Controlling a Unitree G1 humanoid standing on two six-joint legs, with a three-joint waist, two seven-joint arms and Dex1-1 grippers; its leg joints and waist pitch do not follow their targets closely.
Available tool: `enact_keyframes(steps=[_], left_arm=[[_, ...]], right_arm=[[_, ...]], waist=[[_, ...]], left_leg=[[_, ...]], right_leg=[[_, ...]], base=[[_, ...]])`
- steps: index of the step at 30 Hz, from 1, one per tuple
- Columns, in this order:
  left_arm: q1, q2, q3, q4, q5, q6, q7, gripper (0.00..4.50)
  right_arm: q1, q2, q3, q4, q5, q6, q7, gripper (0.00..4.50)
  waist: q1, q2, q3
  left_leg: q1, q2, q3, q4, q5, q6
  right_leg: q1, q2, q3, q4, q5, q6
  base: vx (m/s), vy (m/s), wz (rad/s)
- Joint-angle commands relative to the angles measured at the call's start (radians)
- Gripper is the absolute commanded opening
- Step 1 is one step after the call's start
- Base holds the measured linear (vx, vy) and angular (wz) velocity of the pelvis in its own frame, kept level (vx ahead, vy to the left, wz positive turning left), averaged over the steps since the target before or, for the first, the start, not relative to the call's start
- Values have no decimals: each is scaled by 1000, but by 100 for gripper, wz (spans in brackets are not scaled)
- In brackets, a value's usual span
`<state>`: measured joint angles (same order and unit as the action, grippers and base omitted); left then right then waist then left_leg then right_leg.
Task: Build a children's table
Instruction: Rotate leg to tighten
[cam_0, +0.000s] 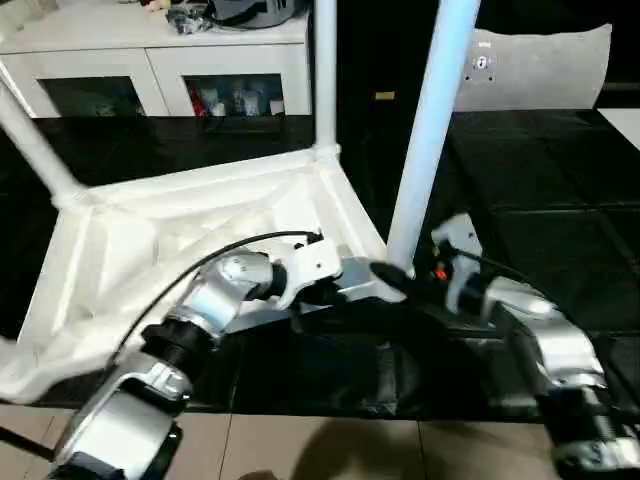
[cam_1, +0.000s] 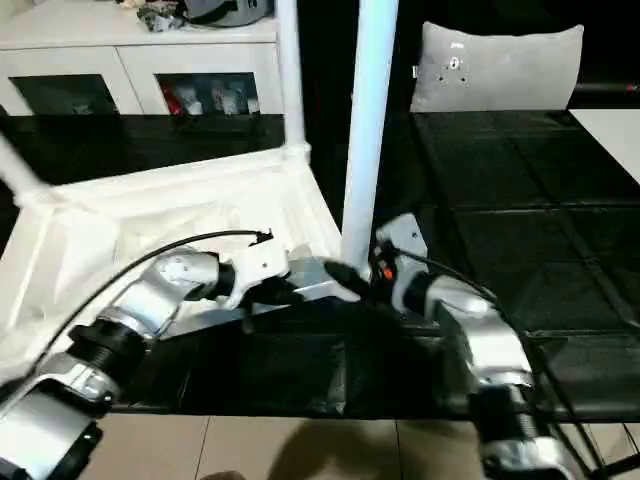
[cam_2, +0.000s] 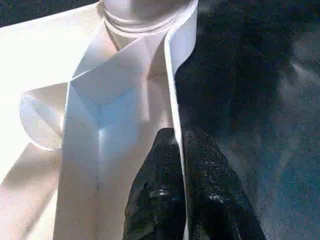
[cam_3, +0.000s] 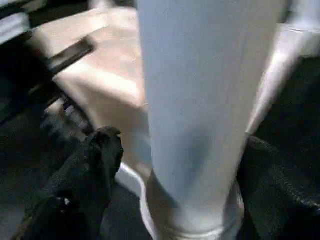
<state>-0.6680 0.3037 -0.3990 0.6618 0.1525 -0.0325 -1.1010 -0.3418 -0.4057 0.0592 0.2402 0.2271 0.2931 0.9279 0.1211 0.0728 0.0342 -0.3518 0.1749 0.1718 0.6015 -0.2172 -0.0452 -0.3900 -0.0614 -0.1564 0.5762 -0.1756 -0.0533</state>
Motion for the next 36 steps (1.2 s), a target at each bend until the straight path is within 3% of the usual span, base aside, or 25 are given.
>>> enact_keyframes(steps=[1,4,5,11,15,24,31,34,36], left_arm=[[-6,24,-30,-1,20,-69,-59,0],[-1,49,-45,6,4,-123,-138,0],[0,52,-46,5,1,-127,-147,0],[22,85,-63,-23,-50,-198,-283,0],[30,94,-77,-35,-55,-225,-326,0],[25,98,-84,-25,-56,-259,-352,0],[35,89,-75,-33,-75,-233,-352,0],[39,62,-55,-51,-77,-153,-292,0],[37,53,-49,-55,-74,-122,-267,0]], right_arm=[[10,-24,10,-30,21,-17,78,370],[24,-68,17,-53,70,3,189,370],[25,-73,18,-54,72,4,199,345],[23,-149,66,-55,106,28,373,305],[18,-164,83,-55,113,40,423,286],[7,-151,115,-43,111,38,454,212],[30,-140,117,-61,127,51,453,196],[51,-106,88,-78,120,68,356,195],[51,-91,81,-76,105,64,309,195]], waist=[[5,-17,-63],[9,-17,-63],[13,-17,-65],[30,-18,-66],[32,-27,-64],[42,-24,-65],[42,-23,-65],[40,-18,-63],[37,-21,-61]], left_leg=[[-3,59,-23,-57,-71,117],[-2,61,-24,-58,-79,113],[-2,61,-24,-57,-74,120],[-2,66,-23,-56,-58,126],[-3,62,-21,-57,-63,118],[-1,64,-21,-57,-58,107],[-1,62,-21,-57,-59,102],[-1,63,-22,-58,-58,98],[1,63,-21,-60,-70,89]], right_leg=[[62,-104,69,-86,-321,2],[61,-105,68,-86,-324,-2],[62,-105,69,-84,-313,-3],[58,-106,70,-78,-288,-24],[59,-106,70,-81,-320,-15],[57,-105,70,-82,-328,-3],[58,-104,68,-84,-336,1],[57,-104,68,-84,-333,-2],[56,-104,67,-88,-355,3]], base=[[0,0,0],[0,0,0],[0,0,0],[0,0,0],[0,0,0],[0,0,0],[0,0,0],[0,0,0],[0,0,0]])
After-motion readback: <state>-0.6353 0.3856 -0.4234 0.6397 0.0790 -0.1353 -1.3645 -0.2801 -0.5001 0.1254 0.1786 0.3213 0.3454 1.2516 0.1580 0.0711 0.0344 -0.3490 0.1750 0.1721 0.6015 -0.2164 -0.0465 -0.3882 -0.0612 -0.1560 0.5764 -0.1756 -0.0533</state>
